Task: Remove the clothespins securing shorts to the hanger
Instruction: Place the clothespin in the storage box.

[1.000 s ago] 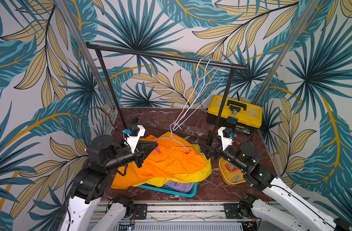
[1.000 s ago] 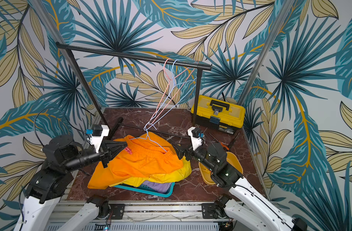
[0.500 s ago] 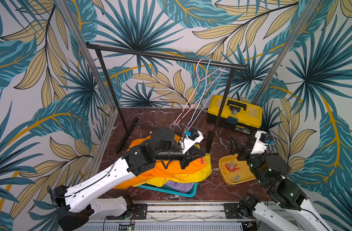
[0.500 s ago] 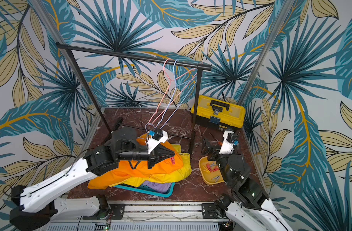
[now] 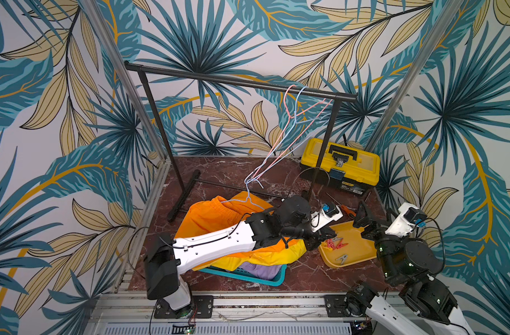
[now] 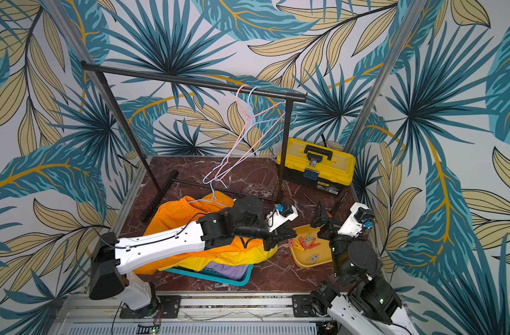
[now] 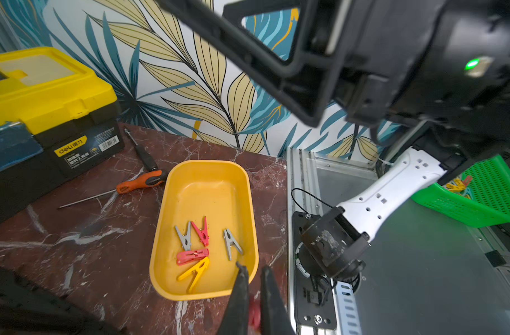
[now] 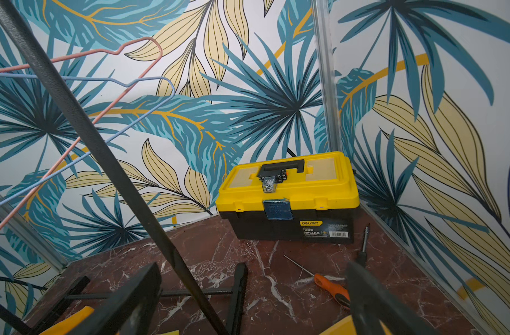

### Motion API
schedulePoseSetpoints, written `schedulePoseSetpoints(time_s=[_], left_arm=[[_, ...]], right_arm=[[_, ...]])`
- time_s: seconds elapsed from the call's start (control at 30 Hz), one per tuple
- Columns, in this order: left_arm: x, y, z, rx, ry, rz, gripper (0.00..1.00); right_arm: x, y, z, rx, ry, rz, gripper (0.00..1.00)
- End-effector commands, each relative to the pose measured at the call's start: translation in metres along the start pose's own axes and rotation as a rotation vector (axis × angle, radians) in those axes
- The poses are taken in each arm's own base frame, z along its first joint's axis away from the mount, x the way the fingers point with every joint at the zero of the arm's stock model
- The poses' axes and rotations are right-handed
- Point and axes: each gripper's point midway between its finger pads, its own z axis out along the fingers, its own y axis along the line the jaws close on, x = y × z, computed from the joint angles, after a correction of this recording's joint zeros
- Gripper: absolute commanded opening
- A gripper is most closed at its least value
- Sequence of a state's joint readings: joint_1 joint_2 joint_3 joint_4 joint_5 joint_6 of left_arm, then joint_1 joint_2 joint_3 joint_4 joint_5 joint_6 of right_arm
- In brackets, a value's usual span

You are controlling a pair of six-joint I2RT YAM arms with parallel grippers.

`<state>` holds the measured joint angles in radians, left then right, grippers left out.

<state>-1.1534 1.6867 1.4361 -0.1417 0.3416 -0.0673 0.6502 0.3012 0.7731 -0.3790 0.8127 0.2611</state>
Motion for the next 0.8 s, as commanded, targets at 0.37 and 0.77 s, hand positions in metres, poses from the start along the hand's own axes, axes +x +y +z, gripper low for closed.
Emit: schedulePoseSetpoints(time_s=[0.37, 0.77], left_arm=[[0.018, 0.032, 0.084, -0.095, 0.019, 0.029, 0.00], [0.054, 0.056, 0.136, -0.164, 0.072, 0.017, 0.14]], right_arm=[[0.009, -0.029, -0.012, 0.066, -0.054, 0.004, 0.99], [0.005, -0.042, -0.022, 0.075, -0.086, 0.028, 1.00]])
